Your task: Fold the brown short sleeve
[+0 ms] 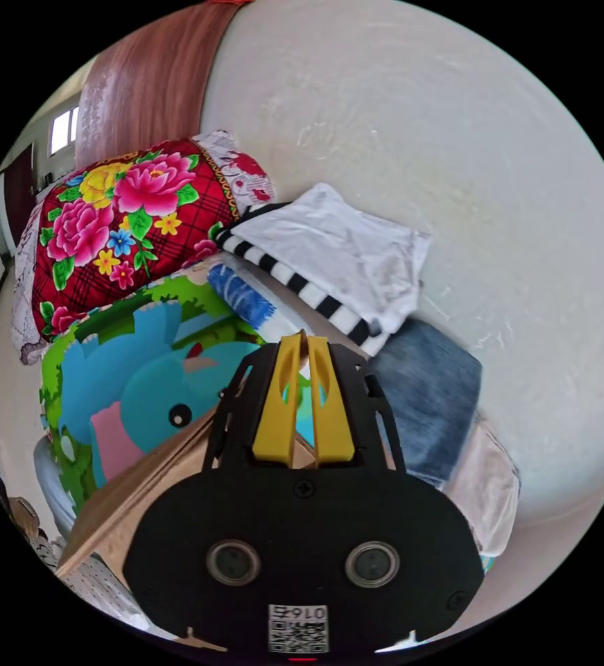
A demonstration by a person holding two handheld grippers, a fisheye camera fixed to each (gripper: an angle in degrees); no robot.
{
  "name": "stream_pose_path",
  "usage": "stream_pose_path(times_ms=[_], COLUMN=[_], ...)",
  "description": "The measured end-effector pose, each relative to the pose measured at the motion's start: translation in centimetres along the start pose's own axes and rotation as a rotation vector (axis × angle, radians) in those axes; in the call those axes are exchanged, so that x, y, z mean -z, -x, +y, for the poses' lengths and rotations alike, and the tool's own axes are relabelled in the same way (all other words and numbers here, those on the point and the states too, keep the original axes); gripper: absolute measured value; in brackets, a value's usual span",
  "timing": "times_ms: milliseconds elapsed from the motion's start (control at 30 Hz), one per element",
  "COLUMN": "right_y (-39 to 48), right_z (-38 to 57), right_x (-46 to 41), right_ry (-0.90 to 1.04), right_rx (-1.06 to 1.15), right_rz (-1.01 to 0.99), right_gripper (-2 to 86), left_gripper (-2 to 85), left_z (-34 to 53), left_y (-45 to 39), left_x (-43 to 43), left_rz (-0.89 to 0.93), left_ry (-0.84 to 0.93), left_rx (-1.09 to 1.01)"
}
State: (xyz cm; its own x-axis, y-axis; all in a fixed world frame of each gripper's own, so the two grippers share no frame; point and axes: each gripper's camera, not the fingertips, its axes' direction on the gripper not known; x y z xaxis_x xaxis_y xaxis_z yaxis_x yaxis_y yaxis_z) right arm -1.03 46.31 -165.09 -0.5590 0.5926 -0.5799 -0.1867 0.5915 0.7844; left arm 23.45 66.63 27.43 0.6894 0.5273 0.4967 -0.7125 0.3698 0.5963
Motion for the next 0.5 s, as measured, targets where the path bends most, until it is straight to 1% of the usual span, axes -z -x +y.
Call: stream_pose_path(times_ms=[133,267,400,500], right_y=[-6.5,-13.1,-18.7,-22.0], right_z=[7.9,18.1,28.2,35.2], right_x=[4.5,8.6,11.2,11.7], right_ry=[0.000,0.031,0.088,0.121], right_rx=[-0.068,-0.123,-0.167,-0.216], right_rz=[0.040,0.101,0.163,0.180], right_gripper=[0.6,0.5,0.6,0.6], left_gripper=[-0.9,-0.9,-0.9,-0.9], left_z=[-3.4,-5.9,-7.4,-6.8], left_y=[-1.0,-1.5,-1.3,-1.2], left_x=[-7.5,-14.5,-23.9,-31.1], left_rz=[0.128,0.241,0.382,0.425], left_ry=[0.047,0.096,0.173,0.272], left_rx=[-0.081,-0.123,-0.071,0.003])
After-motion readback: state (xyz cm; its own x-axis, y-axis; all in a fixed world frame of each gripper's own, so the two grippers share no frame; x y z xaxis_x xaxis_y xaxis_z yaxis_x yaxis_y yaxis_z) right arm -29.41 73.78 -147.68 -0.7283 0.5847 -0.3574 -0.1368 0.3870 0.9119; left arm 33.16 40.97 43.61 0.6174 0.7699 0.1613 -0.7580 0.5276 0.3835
